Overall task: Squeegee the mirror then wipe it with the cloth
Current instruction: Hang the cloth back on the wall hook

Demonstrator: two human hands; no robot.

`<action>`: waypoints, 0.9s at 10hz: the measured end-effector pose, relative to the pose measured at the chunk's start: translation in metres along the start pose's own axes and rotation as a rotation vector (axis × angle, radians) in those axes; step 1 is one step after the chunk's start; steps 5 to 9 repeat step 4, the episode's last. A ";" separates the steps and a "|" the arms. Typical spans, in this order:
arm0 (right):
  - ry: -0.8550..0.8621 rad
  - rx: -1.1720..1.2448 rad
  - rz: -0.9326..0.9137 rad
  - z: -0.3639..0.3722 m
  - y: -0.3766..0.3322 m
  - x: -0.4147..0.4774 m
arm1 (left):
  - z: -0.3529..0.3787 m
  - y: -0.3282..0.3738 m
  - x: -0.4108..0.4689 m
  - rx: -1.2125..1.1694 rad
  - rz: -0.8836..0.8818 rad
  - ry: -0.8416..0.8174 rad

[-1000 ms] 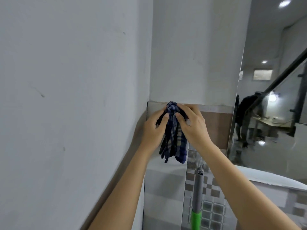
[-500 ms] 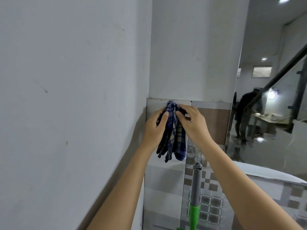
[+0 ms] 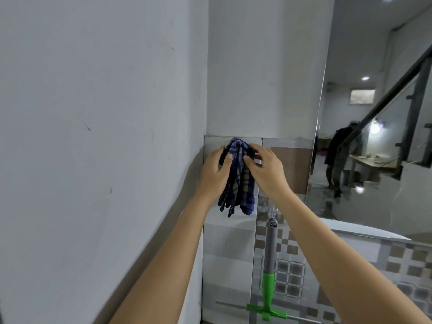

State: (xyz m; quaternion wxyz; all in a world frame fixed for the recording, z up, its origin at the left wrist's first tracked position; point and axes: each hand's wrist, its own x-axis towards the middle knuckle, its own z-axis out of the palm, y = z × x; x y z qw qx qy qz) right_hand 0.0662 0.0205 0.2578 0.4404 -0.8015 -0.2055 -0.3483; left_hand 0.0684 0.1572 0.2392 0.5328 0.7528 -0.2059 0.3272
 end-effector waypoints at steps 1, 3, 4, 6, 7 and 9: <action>-0.014 -0.016 0.047 -0.002 -0.006 -0.001 | -0.003 0.005 -0.002 0.042 -0.019 0.018; -0.073 -0.092 0.073 -0.010 -0.019 -0.007 | -0.009 0.019 -0.010 0.162 -0.006 -0.026; -0.089 -0.132 0.049 -0.015 -0.021 -0.010 | -0.011 0.024 -0.012 0.253 -0.003 0.005; -0.089 -0.132 0.049 -0.015 -0.021 -0.010 | -0.011 0.024 -0.012 0.253 -0.003 0.005; -0.089 -0.132 0.049 -0.015 -0.021 -0.010 | -0.011 0.024 -0.012 0.253 -0.003 0.005; -0.089 -0.132 0.049 -0.015 -0.021 -0.010 | -0.011 0.024 -0.012 0.253 -0.003 0.005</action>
